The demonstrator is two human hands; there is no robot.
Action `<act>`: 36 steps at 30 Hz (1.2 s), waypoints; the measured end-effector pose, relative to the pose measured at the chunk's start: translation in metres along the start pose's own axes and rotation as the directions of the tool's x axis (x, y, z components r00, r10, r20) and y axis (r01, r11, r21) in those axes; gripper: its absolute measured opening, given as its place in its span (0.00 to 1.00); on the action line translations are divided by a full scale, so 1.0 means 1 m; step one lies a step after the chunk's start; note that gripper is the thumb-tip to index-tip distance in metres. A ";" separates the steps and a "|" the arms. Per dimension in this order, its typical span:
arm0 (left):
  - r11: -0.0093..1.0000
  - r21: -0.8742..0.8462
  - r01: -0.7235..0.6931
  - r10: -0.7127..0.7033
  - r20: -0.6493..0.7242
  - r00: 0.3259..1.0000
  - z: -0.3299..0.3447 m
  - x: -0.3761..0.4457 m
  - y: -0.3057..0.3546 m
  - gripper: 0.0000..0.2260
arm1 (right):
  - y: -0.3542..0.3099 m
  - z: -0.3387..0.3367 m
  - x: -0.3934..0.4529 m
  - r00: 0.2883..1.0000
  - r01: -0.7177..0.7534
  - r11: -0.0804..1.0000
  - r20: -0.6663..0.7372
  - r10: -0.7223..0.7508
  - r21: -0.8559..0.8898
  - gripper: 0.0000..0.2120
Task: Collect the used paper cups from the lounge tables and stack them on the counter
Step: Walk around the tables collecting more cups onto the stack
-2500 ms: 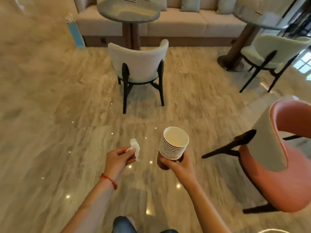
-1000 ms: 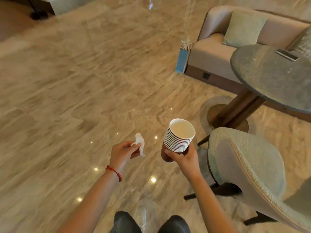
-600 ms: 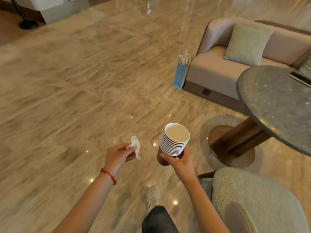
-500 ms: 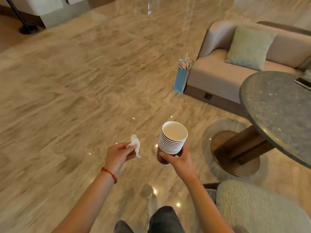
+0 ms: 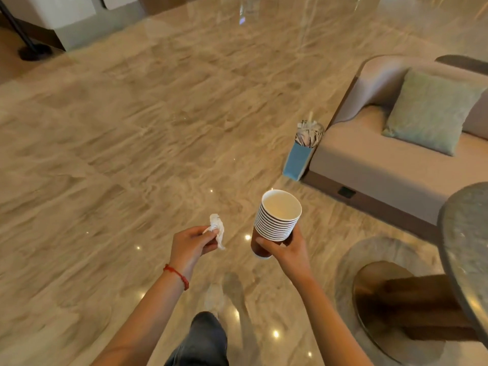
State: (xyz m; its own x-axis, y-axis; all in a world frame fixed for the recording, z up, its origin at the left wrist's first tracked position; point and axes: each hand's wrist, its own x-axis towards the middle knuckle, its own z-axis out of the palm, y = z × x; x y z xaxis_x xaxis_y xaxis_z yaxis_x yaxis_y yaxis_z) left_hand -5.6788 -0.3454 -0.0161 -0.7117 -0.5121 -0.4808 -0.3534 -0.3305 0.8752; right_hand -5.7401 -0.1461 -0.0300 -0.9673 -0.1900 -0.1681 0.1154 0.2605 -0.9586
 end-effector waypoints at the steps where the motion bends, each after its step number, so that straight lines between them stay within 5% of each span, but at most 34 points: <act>1: 1.000 0.000 0.002 -0.002 0.002 1.000 0.004 0.024 0.016 0.03 | -0.008 0.007 0.026 1.000 -0.013 1.000 -0.005 0.013 0.006 0.31; 13: 0.999 0.053 -0.004 -0.002 0.114 0.993 0.119 0.264 0.155 0.03 | -0.064 0.015 0.292 0.994 -0.029 0.999 -0.103 0.033 0.041 0.30; 28: 0.998 0.043 -0.037 0.035 0.050 0.998 0.302 0.539 0.313 0.04 | -0.130 -0.033 0.658 0.997 0.023 0.999 -0.080 -0.019 0.044 0.30; 36: 0.999 0.047 -0.004 -0.002 0.125 0.992 0.392 0.719 0.377 0.02 | -0.139 -0.031 0.857 0.988 -0.021 0.998 -0.150 0.029 0.061 0.25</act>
State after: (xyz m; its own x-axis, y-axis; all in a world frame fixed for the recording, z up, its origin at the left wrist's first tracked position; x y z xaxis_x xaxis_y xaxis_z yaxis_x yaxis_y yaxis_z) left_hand -6.5618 -0.5276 -0.0105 -0.7812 -0.4086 -0.4719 -0.3787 -0.2908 0.8787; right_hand -6.5921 -0.3163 -0.0335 -0.9864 -0.0385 -0.1600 0.1488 0.2063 -0.9671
